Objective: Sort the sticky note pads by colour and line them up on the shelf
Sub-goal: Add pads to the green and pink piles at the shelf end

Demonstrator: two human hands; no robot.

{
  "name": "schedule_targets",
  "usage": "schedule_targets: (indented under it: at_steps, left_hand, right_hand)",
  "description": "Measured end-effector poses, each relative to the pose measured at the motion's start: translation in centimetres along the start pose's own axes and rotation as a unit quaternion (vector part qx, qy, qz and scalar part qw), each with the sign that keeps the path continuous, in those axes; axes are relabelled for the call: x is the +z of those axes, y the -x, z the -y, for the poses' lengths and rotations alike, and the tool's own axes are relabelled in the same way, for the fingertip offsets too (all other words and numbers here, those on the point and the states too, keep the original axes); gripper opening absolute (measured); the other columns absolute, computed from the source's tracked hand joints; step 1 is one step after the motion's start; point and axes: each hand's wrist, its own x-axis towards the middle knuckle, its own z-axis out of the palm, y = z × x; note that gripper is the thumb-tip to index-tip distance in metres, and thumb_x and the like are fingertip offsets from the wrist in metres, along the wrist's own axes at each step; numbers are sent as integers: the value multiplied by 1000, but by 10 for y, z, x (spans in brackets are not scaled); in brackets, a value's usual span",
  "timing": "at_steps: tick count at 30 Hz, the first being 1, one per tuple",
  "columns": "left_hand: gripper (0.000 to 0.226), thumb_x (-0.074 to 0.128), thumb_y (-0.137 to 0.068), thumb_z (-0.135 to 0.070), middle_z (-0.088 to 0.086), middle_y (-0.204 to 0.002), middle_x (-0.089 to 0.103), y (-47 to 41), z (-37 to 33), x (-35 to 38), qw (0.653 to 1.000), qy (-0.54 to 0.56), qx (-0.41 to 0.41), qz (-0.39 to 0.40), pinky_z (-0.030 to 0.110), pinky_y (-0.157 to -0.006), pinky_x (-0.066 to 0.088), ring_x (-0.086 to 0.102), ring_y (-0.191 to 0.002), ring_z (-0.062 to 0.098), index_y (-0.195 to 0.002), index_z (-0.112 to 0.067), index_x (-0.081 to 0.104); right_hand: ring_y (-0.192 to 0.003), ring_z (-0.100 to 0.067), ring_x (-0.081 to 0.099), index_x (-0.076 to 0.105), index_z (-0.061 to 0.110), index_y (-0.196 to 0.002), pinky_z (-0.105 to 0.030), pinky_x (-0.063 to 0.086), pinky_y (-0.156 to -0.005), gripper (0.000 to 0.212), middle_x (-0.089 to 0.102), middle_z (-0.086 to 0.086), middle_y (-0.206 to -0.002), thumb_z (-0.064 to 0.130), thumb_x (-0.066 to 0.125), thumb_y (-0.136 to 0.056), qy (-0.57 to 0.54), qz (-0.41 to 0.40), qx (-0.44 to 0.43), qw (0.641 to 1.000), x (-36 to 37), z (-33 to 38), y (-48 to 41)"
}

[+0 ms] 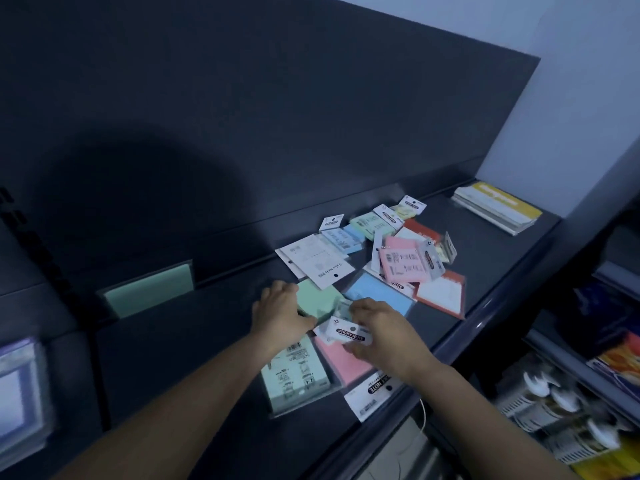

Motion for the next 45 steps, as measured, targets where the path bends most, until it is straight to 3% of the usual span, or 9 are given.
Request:
schedule_targets:
  at_steps: [7, 10, 15, 18, 25, 31, 35, 41, 45]
  left_hand:
    - [71, 71, -72, -48, 3, -128, 39, -2, 14, -18, 998, 47, -7, 37, 39, -101, 36, 39, -124, 22, -126, -13, 41]
    - [57, 70, -75, -40, 3, -125, 42, 4, 30, -40, 998, 6, -29, -61, 36, -97, 36, 39, -119, 22, -121, -16, 45]
    - [48, 64, -80, -23, 6, -122, 40, 17, 76, -77, 936, -194, -110, -274, 35, -89, 30, 37, -111, 25, -122, -15, 43]
    - [48, 59, -84, -21, 4, -123, 42, 26, 95, -77, 915, -251, -179, -259, 34, -89, 32, 41, -111, 22, -127, -16, 38]
    - [26, 51, -83, -4, -1, -103, 64, 43, 109, -83, 894, -288, -226, -260, 35, -82, 25, 55, -98, 22, -102, -20, 58]
    - [7, 63, -86, -17, 1, -80, 63, 60, 89, -100, 894, 70, -180, -404, 26, -63, 39, 58, -71, 20, -88, -13, 57]
    - [12, 61, -89, -10, 8, -97, 68, 79, 76, -88, 778, 417, -223, -413, 31, -73, 52, 65, -85, 23, -100, -7, 59]
    - [19, 59, -89, -10, 12, -94, 68, 137, 70, -68, 677, 549, -292, -393, 21, -46, 50, 65, -74, 22, -108, -6, 57]
    - [25, 62, -83, -1, 11, -97, 69, 196, 80, -79, 691, 539, -299, -378, 24, -50, 51, 66, -75, 21, -105, -11, 55]
  right_hand:
    - [-64, -23, 60, 54, 11, -77, -36, 50, -59, 11, 65, -5, -72, 10, 62, -84, -200, -172, 50, 963, -22, 9, -30]
    - [-51, -17, 45, 51, 4, -81, -32, 41, -48, 19, 52, -14, -60, 17, 63, -87, -296, -210, 47, 931, -20, 20, -48]
    - [-50, -6, 32, 43, 13, -73, -20, 30, -46, 26, 38, -10, -57, 24, 61, -90, -374, -160, 4, 914, -2, 46, -76]
    - [-56, -13, 47, 53, 10, -85, -22, 37, -50, 16, 60, -21, -72, 23, 58, -91, -386, -105, -21, 916, 8, 55, -87]
    - [-68, 1, 60, 54, 26, -91, -17, 48, -58, 9, 66, 13, -76, 26, 63, -88, -405, -41, -85, 909, 24, 54, -90]
    - [-72, -20, 59, 52, 17, -89, -30, 50, -66, 19, 62, -8, -79, 24, 69, -84, -365, 5, -74, 928, 36, 48, -95]
    - [-62, -10, 54, 53, 21, -92, -15, 43, -51, 7, 55, 4, -70, 24, 59, -91, -454, 41, -101, 884, 36, 69, -99]
    - [-92, 10, 58, 50, 34, -117, -6, 42, -73, 27, 62, 18, -104, 19, 51, -95, -547, 138, -164, 809, 37, 124, -84]
    - [-95, 6, 60, 53, 33, -114, -11, 44, -78, 25, 65, 18, -104, 17, 52, -94, -561, 194, -191, 782, 44, 167, -60]
